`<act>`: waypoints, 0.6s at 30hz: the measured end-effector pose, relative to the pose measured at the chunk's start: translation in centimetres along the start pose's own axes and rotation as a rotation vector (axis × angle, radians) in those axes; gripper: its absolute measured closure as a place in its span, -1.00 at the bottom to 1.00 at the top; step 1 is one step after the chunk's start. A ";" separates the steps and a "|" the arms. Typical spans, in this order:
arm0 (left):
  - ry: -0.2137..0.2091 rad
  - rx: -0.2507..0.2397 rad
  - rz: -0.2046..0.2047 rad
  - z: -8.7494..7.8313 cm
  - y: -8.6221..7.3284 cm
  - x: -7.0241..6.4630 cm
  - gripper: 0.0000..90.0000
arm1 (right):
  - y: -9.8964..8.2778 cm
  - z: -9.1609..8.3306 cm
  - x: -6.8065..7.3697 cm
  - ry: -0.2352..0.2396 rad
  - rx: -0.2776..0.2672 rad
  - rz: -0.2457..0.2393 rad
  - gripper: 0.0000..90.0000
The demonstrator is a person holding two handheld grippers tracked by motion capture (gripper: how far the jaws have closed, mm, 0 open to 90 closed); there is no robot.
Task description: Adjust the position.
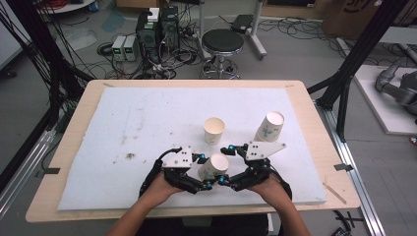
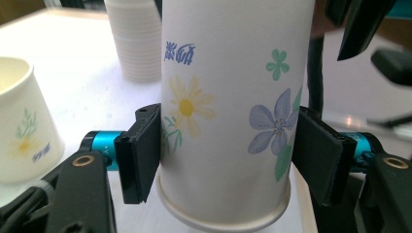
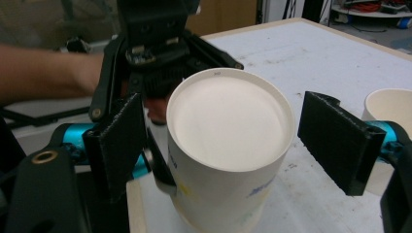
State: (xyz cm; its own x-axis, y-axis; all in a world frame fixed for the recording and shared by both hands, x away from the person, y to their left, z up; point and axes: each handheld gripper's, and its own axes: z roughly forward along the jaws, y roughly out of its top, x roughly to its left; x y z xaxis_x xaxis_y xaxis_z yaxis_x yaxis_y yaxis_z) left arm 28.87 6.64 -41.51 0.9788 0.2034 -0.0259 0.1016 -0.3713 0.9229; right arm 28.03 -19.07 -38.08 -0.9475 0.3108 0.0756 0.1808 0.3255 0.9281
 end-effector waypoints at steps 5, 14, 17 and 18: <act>0.005 0.149 0.035 -0.8 0.7 0.3 -0.29 | 0.0 0.5 0.2 -0.002 0.036 -0.026 -0.59; -0.019 0.337 0.128 -1.1 2.3 0.3 -0.29 | -0.3 1.4 0.3 -0.014 0.115 -0.059 -0.59; -0.027 0.392 0.158 -1.0 2.7 0.3 -0.29 | -0.4 1.8 0.6 0.000 0.144 -0.079 -0.59; -0.031 0.405 0.159 -1.0 2.9 0.3 -0.29 | -0.4 1.8 0.6 0.003 0.151 -0.084 -0.59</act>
State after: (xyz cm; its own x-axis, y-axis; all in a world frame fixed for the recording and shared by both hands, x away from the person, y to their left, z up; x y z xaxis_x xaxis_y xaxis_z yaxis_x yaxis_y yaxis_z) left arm 29.25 6.53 -38.49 0.9921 0.0900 0.0873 0.0048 -0.7227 0.6911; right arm 27.86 -17.36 -39.05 -0.9616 0.2746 0.0015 0.1387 0.4810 0.8657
